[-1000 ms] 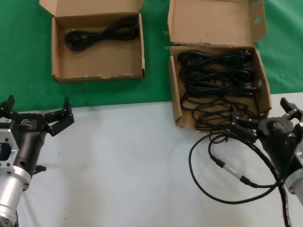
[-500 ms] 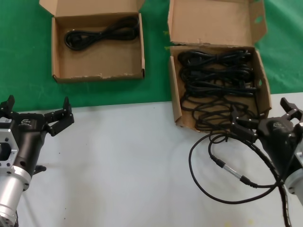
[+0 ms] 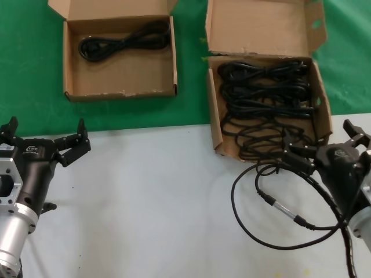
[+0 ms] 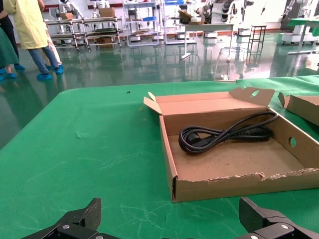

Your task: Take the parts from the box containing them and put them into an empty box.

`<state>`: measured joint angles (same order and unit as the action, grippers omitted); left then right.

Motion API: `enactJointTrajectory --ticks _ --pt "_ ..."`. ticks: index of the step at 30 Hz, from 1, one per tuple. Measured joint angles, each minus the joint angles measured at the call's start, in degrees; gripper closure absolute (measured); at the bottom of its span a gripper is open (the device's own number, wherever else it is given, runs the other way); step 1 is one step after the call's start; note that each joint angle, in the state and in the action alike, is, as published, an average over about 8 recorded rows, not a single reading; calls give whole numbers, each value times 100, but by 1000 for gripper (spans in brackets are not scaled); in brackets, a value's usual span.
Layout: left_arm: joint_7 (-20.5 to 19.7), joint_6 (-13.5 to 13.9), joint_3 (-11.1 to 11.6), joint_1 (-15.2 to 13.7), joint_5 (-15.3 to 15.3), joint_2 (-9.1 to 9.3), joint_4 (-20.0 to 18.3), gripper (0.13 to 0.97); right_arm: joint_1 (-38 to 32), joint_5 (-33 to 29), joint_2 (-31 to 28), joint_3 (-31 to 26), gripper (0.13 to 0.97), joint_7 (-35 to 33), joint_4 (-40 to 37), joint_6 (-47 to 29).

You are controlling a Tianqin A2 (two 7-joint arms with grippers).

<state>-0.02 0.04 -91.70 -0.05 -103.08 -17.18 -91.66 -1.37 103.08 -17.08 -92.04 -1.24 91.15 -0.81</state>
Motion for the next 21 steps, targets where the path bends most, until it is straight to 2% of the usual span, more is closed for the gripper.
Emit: enactJointTrajectory --ticks 21 --pt "0 0 0 0 0 0 0 132 0 0 0 0 129 0 0 0"
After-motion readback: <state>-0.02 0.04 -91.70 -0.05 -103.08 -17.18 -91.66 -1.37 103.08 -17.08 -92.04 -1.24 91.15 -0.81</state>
